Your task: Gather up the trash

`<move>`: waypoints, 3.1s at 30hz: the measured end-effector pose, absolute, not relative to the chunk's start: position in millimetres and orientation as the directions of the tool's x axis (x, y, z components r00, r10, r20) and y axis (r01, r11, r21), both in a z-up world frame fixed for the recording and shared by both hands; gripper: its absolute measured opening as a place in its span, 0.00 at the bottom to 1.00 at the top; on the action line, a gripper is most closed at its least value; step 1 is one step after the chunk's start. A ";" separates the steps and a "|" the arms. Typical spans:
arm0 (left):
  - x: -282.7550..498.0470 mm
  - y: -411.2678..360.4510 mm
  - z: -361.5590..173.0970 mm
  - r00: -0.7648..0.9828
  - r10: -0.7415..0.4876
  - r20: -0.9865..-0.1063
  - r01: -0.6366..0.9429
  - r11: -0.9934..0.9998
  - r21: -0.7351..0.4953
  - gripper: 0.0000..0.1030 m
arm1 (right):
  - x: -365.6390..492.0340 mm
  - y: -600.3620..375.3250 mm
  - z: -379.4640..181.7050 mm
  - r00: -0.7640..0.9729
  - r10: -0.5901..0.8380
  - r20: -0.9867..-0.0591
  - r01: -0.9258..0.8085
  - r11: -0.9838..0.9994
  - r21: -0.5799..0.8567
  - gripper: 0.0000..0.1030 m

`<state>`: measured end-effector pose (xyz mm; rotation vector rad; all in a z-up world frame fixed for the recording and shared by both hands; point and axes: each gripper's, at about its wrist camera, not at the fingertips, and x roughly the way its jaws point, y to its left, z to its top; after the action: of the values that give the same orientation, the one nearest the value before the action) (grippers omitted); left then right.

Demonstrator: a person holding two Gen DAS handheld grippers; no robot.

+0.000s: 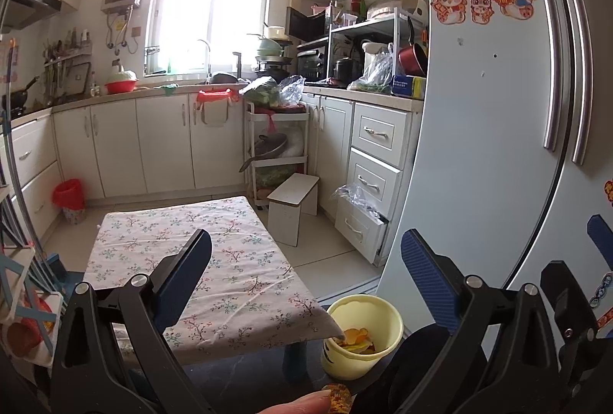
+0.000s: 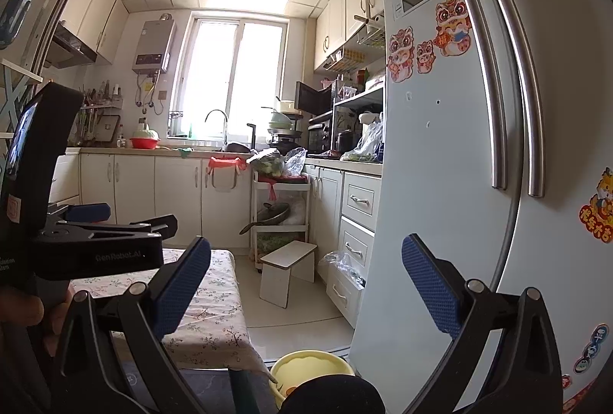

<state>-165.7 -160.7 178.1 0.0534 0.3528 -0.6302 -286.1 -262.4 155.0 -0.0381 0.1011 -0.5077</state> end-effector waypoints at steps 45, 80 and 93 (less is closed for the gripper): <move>-175.6 -157.2 180.2 0.762 -0.554 -0.334 0.578 0.815 -0.035 0.92 | -288.9 -257.8 157.6 0.880 -0.468 -0.081 0.464 0.884 -0.063 0.93; -173.2 -153.0 182.9 0.778 -0.533 -0.333 0.552 0.833 -0.044 0.92 | -284.7 -258.7 157.7 0.890 -0.449 -0.084 0.444 0.893 -0.071 0.93; -174.0 -150.3 183.4 0.784 -0.525 -0.330 0.542 0.839 -0.047 0.92 | -283.2 -257.4 157.6 0.894 -0.440 -0.081 0.435 0.897 -0.075 0.93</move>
<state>-174.0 -150.3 183.4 0.0516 0.3406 -0.5761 -283.2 -257.4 157.6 -0.0555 0.0964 -0.4541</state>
